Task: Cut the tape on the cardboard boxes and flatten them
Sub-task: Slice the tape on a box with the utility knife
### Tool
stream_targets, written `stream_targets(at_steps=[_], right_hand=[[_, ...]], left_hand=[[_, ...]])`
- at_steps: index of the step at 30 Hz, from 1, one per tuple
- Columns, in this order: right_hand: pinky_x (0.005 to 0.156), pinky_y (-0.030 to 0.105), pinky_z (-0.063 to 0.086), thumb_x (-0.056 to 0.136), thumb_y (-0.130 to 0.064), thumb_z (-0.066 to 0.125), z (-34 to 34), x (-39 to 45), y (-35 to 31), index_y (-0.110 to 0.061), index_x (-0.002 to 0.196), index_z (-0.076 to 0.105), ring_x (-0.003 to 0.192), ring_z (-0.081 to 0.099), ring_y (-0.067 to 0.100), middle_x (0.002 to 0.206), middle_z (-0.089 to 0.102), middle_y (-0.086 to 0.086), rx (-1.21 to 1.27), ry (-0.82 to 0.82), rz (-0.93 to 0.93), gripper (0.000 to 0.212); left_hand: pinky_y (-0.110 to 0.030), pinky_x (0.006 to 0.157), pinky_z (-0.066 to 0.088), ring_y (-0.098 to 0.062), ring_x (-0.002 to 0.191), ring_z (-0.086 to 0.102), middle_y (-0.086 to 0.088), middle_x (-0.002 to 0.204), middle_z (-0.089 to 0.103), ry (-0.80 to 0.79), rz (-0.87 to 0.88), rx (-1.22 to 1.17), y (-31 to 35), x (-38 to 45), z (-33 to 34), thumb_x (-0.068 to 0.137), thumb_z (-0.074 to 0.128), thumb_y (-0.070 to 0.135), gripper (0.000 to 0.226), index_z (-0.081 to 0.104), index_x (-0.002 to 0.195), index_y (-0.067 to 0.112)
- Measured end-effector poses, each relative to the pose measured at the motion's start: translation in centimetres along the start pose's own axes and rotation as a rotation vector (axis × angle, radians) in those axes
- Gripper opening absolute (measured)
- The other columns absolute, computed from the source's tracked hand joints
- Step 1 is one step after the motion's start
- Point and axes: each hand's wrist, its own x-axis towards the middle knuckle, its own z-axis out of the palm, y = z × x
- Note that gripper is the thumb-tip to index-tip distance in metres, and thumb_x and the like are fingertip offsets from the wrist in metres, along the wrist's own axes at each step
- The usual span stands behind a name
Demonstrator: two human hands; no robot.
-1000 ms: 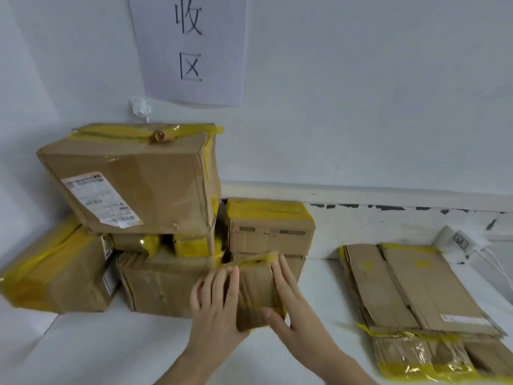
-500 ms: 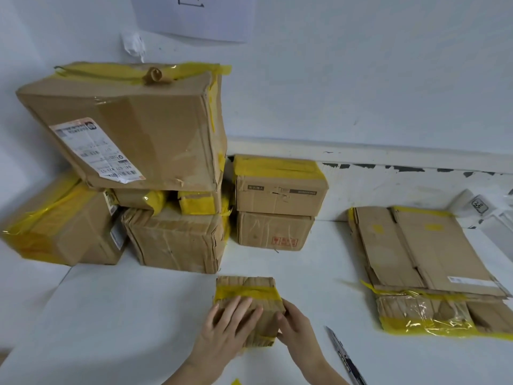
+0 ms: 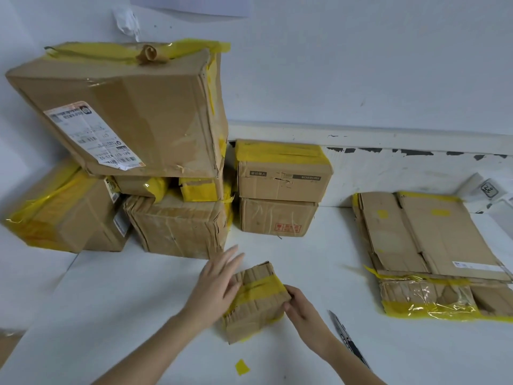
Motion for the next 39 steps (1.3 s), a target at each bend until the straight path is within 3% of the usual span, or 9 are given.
stream_targets(at_steps=[4, 10, 13, 17, 20, 24, 28, 35, 39], right_hand=[[0.091, 0.015, 0.042, 0.099, -0.006, 0.041, -0.8, 0.5, 0.0, -0.022, 0.122, 0.044, 0.109, 0.054, -0.001, 0.119, 0.057, -0.009, -0.062, -0.056, -0.007, 0.028], [0.092, 0.017, 0.041, 0.094, -0.002, 0.048, -4.2, -0.4, 1.6, -0.012, 0.127, 0.051, 0.112, 0.056, 0.017, 0.12, 0.058, -0.001, -0.307, 0.148, 0.134, 0.034], [0.09, 0.024, 0.042, 0.094, -0.013, 0.05, -6.8, -2.4, 3.3, -0.011, 0.123, 0.055, 0.111, 0.055, 0.021, 0.119, 0.058, 0.006, -0.633, 0.313, 0.218, 0.029], [0.094, 0.026, 0.039, 0.094, -0.043, 0.047, -8.2, -5.2, 5.1, -0.021, 0.135, 0.037, 0.122, 0.042, 0.019, 0.127, 0.042, 0.0, -0.926, 0.239, 0.41, 0.047], [0.097, 0.023, 0.034, 0.093, -0.043, 0.049, -8.3, -5.8, 5.6, -0.019, 0.134, 0.038, 0.121, 0.044, 0.02, 0.126, 0.041, 0.002, -0.957, 0.172, 0.449, 0.049], [0.082, 0.023, 0.036, 0.092, -0.038, 0.051, -8.2, -6.1, 5.3, -0.026, 0.09, 0.043, 0.114, 0.051, 0.019, 0.097, 0.042, -0.003, -0.939, 0.115, 0.506, 0.015], [0.078, 0.026, 0.038, 0.096, -0.036, 0.046, -7.6, -6.2, 4.7, -0.024, 0.066, 0.014, 0.112, 0.055, 0.02, 0.091, 0.045, -0.002, -0.971, 0.059, 0.565, 0.046], [0.062, 0.035, 0.049, 0.097, -0.014, 0.045, -7.6, -5.3, 0.1, -0.011, 0.092, 0.037, 0.061, 0.063, 0.023, 0.079, 0.056, 0.005, -0.498, 0.328, 0.357, 0.01], [0.061, 0.032, 0.043, 0.099, -0.02, 0.04, -5.2, -2.9, -4.9, -0.021, 0.115, 0.041, 0.067, 0.059, 0.023, 0.086, 0.061, -0.002, -0.821, 0.221, 0.122, 0.016]], left_hand=[[-0.019, 0.1, 0.035, -0.011, 0.132, 0.039, 0.006, 0.149, 0.033, -0.433, -0.366, -0.283, -1.4, 1.7, 0.3, 0.096, 0.052, 0.019, 0.068, 0.013, 0.15, 0.03], [-0.023, 0.097, 0.038, -0.017, 0.13, 0.04, -0.004, 0.149, 0.029, -0.469, -0.5, -0.295, -0.7, 0.4, 1.6, 0.093, 0.053, 0.028, 0.08, -0.002, 0.15, 0.03], [-0.024, 0.076, 0.05, -0.011, 0.099, 0.049, -0.005, 0.143, 0.018, -0.355, -0.638, -0.485, 1.2, -1.6, 2.9, 0.091, 0.056, 0.029, 0.093, -0.02, 0.145, 0.035], [-0.033, 0.063, 0.058, -0.02, 0.11, 0.054, 0.008, 0.14, 0.017, -0.091, -0.696, -0.709, 3.7, -3.0, 4.8, 0.085, 0.068, 0.027, 0.094, -0.001, 0.149, 0.032], [-0.026, 0.051, 0.054, -0.023, 0.083, 0.068, -0.001, 0.124, 0.048, 0.036, -0.769, -0.871, 4.9, -2.5, 5.1, 0.09, 0.061, 0.022, 0.066, 0.02, 0.142, 0.028], [-0.033, 0.051, 0.055, -0.026, 0.067, 0.065, -0.003, 0.088, 0.056, 0.099, -0.782, -0.765, 4.8, -1.6, 4.5, 0.095, 0.051, 0.022, 0.022, 0.035, 0.108, 0.014], [-0.032, 0.051, 0.051, -0.022, 0.061, 0.059, -0.005, 0.077, 0.054, 0.038, -0.792, -0.693, 4.4, -0.5, 3.8, 0.096, 0.047, 0.033, 0.024, 0.039, 0.092, 0.012], [-0.026, 0.052, 0.036, -0.017, 0.064, 0.053, 0.001, 0.073, 0.054, -0.02, -0.748, -0.622, 3.4, -0.1, 4.7, 0.095, 0.051, 0.033, 0.02, 0.053, 0.088, 0.014], [-0.027, 0.058, 0.041, -0.013, 0.064, 0.052, 0.002, 0.081, 0.059, 0.123, -0.763, -0.796, 3.1, 0.4, 4.7, 0.089, 0.062, 0.015, 0.01, 0.058, 0.08, 0.019]])
